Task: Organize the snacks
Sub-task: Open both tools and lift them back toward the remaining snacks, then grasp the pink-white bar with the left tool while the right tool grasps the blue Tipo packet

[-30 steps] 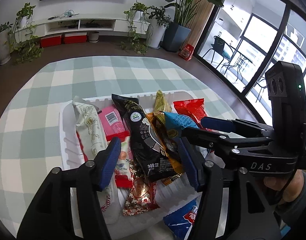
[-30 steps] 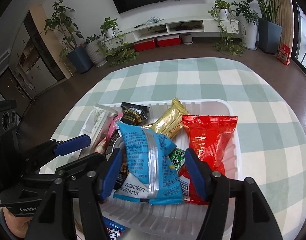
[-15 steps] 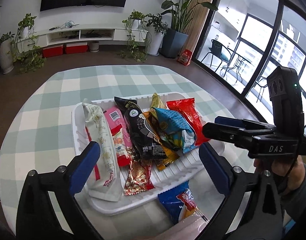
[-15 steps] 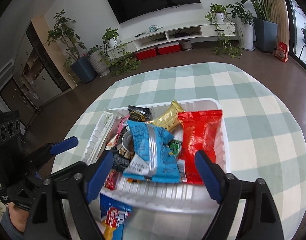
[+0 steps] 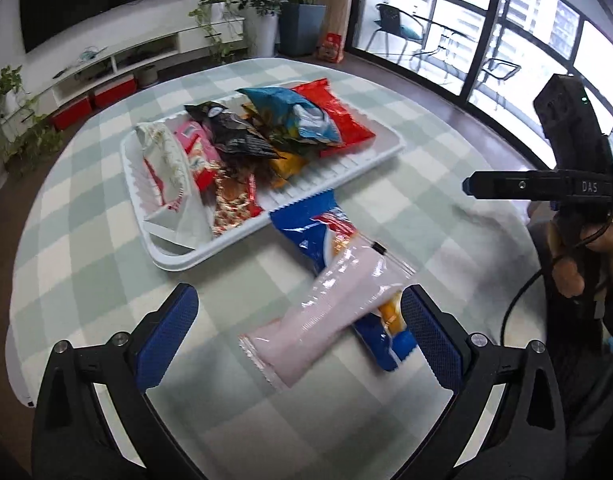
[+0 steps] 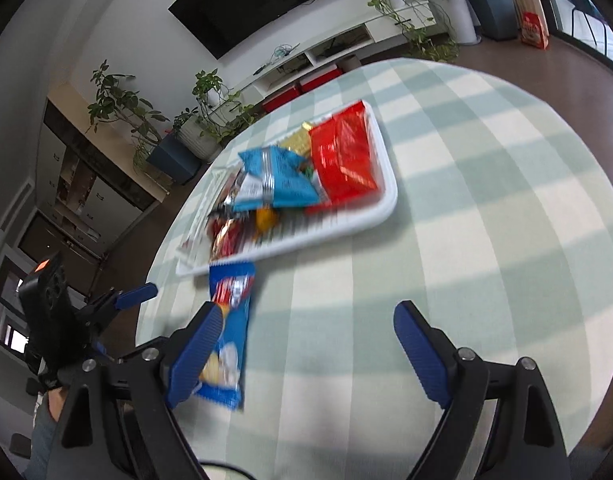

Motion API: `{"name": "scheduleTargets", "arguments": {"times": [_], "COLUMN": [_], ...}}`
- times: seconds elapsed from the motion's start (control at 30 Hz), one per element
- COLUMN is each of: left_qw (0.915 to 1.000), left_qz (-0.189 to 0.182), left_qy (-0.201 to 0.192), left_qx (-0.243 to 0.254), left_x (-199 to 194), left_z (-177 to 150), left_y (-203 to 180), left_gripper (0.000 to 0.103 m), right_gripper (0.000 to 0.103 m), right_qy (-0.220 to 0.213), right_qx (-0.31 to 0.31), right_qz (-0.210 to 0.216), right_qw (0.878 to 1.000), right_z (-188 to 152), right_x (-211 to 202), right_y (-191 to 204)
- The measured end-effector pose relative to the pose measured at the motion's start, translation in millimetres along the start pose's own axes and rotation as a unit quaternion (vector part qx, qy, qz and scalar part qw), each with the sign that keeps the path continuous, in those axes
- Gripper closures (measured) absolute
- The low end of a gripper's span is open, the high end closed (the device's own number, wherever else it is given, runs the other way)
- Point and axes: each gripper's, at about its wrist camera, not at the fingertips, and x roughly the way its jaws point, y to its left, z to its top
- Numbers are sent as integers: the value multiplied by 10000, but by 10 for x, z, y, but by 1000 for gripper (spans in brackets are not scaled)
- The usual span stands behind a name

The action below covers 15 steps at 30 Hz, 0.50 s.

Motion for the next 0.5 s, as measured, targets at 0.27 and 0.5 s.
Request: {"name": "scheduleTargets", "arguments": {"times": [0.27,0.5], "left_qw": [9934,9839], "left_qz": [-475,-730], "left_qy": [444,823], "left_qx": [942,1410], "left_x": [85,307], "left_z": [-111,2], "left_y": [-138,-70], "left_gripper": [1,29], "right_gripper": [14,17], "right_qy": [229,328], "right_qx": [-66,-200], "right_qz": [149,156], "right_qw": [9996,9991], "right_z": [-373,-472], "right_x": [-56,-27], "right_y": [22,78]}}
